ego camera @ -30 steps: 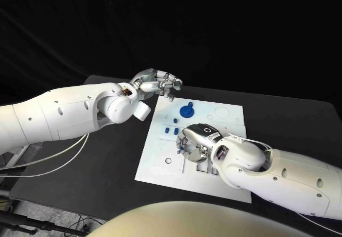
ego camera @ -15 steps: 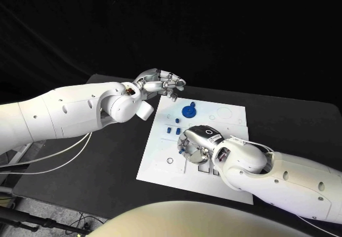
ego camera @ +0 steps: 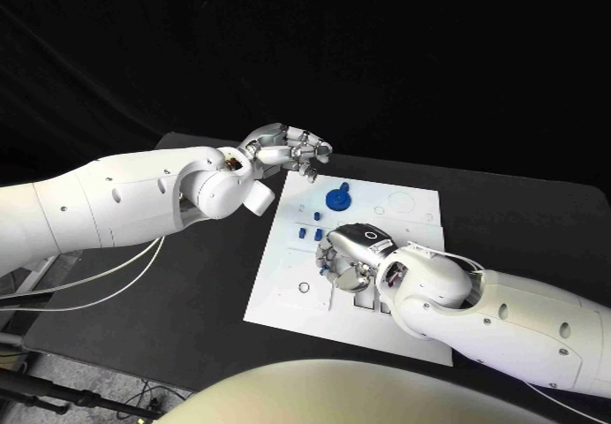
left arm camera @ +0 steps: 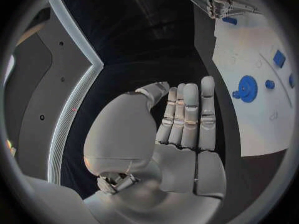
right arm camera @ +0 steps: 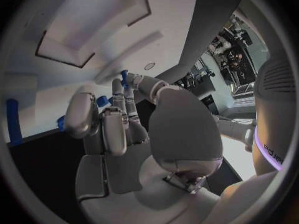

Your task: Assemble the parts on the task board

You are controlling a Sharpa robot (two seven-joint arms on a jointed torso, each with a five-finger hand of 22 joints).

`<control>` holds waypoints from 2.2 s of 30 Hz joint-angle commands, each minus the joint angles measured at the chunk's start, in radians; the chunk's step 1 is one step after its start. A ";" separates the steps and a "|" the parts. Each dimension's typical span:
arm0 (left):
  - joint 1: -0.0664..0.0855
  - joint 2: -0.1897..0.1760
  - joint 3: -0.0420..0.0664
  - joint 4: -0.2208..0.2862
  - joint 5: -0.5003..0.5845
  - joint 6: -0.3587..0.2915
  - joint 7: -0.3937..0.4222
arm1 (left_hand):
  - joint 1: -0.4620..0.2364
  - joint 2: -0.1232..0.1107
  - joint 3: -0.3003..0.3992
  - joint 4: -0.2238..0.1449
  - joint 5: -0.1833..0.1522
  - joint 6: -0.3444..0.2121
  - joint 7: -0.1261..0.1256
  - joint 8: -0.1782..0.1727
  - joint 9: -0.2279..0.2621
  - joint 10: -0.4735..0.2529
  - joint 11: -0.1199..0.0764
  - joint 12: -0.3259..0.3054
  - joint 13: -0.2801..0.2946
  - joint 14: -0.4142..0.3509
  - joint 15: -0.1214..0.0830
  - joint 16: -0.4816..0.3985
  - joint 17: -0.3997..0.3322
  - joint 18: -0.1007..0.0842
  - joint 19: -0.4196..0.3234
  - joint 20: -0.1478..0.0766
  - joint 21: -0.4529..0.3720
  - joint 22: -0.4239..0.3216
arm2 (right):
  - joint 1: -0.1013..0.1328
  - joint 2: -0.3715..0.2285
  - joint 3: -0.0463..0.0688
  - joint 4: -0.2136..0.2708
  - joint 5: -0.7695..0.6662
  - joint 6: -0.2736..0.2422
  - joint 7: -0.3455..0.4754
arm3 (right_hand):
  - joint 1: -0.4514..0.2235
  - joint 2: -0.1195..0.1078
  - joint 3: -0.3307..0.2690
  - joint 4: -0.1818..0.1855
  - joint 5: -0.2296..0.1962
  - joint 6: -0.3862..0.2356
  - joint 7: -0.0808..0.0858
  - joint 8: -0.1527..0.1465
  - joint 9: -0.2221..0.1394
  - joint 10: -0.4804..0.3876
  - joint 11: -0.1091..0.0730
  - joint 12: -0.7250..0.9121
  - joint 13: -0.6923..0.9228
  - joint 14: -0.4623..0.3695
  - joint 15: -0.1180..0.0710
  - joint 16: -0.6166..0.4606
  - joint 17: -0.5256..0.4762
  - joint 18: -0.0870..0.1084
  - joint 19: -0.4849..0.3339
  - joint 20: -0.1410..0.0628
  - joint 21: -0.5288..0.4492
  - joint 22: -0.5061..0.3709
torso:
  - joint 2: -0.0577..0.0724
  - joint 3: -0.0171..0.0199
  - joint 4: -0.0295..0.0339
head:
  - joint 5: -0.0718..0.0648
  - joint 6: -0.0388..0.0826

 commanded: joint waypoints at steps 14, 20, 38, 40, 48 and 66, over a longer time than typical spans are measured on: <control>0.001 0.001 0.001 0.002 0.003 0.025 -0.004 | -0.012 -0.003 -0.003 0.005 0.000 -0.007 -0.001 0.004 0.001 -0.010 -0.001 0.004 -0.001 -0.003 -0.002 -0.004 -0.001 0.009 0.002 0.003 -0.007 -0.001 | -0.005 0.015 -0.006 -0.009 -0.001 0.053 0.015 | -0.015 -0.001 0.004 0.002 0.002 -0.026 0.008 -0.009 0.005 -0.017 0.003 -0.013 0.003 0.051 0.000 0.002 0.000 -0.014 -0.010 0.002 -0.013 0.002 | 0.000 0.0004 -0.0008 | -0.001 0.000; 0.001 -0.001 0.001 0.002 0.002 0.025 -0.005 | -0.012 -0.003 -0.003 0.005 0.000 -0.007 -0.001 0.004 0.001 -0.010 -0.001 0.004 -0.001 -0.003 -0.002 -0.004 -0.001 0.009 0.002 0.003 -0.007 -0.001 | -0.006 0.008 -0.006 -0.005 0.003 0.053 0.020 | -0.031 -0.011 0.000 0.007 0.006 -0.043 0.013 -0.022 0.004 -0.037 0.010 -0.024 0.004 0.049 0.007 0.000 -0.006 -0.012 -0.016 0.008 -0.026 -0.003 | 0.000 0.0010 -0.0002 | -0.001 0.000; 0.001 -0.005 0.001 0.002 0.002 0.026 -0.010 | -0.013 -0.003 -0.003 0.007 0.001 -0.009 -0.001 0.005 0.002 -0.012 0.000 0.004 -0.002 -0.004 -0.001 -0.004 -0.001 0.009 0.002 0.003 -0.009 -0.002 | -0.005 -0.054 -0.006 0.055 0.007 -0.040 0.020 | -0.039 -0.047 -0.071 0.004 0.019 -0.144 0.048 -0.082 -0.026 -0.223 0.054 -0.055 -0.022 0.008 0.045 -0.048 -0.091 0.017 -0.094 0.046 -0.186 -0.081 | -0.001 0.0003 -0.0019 | -0.008 0.000; 0.001 -0.006 0.001 0.002 0.002 0.026 -0.010 | -0.013 -0.003 -0.003 0.007 0.001 -0.009 -0.001 0.005 0.002 -0.012 0.000 0.004 -0.002 -0.004 -0.001 -0.004 -0.001 0.009 0.002 0.003 -0.009 -0.002 | -0.002 -0.072 -0.004 0.072 0.008 -0.049 0.018 | -0.038 -0.047 -0.073 0.004 0.019 -0.145 0.048 -0.082 -0.027 -0.225 0.054 -0.054 -0.023 0.007 0.045 -0.048 -0.091 0.017 -0.094 0.046 -0.185 -0.080 | -0.001 0.0007 -0.0012 | -0.009 0.000; 0.001 -0.011 0.001 0.002 0.002 0.028 -0.010 | -0.013 -0.002 -0.003 0.008 0.001 -0.010 -0.001 0.005 0.003 -0.013 0.000 0.004 -0.002 -0.004 -0.001 -0.004 -0.001 0.009 0.002 0.003 -0.010 -0.002 | 0.041 -0.182 0.009 0.154 0.074 -0.026 0.004 | -0.032 -0.035 -0.083 0.008 0.022 -0.131 0.049 -0.075 -0.029 -0.208 0.051 -0.021 -0.017 0.020 0.042 -0.027 -0.068 0.008 -0.067 0.045 -0.138 -0.054 | -0.001 0.0007 -0.0012 | -0.017 0.000; 0.000 -0.018 0.001 0.002 0.002 0.040 -0.010 | -0.012 -0.001 -0.003 0.008 0.001 -0.012 -0.001 0.006 0.004 -0.013 -0.001 0.005 -0.001 -0.005 -0.001 -0.004 -0.001 0.009 0.002 0.004 -0.011 -0.002 | 0.137 -0.320 0.014 0.109 0.110 0.090 -0.020 | 0.064 -0.015 -0.321 0.095 -0.040 -0.211 0.058 -0.088 -0.085 -0.327 0.066 0.054 -0.045 -0.029 0.058 -0.061 -0.163 0.028 -0.127 0.060 -0.260 -0.104 | -0.002 0.0012 -0.0023 | -0.037 0.000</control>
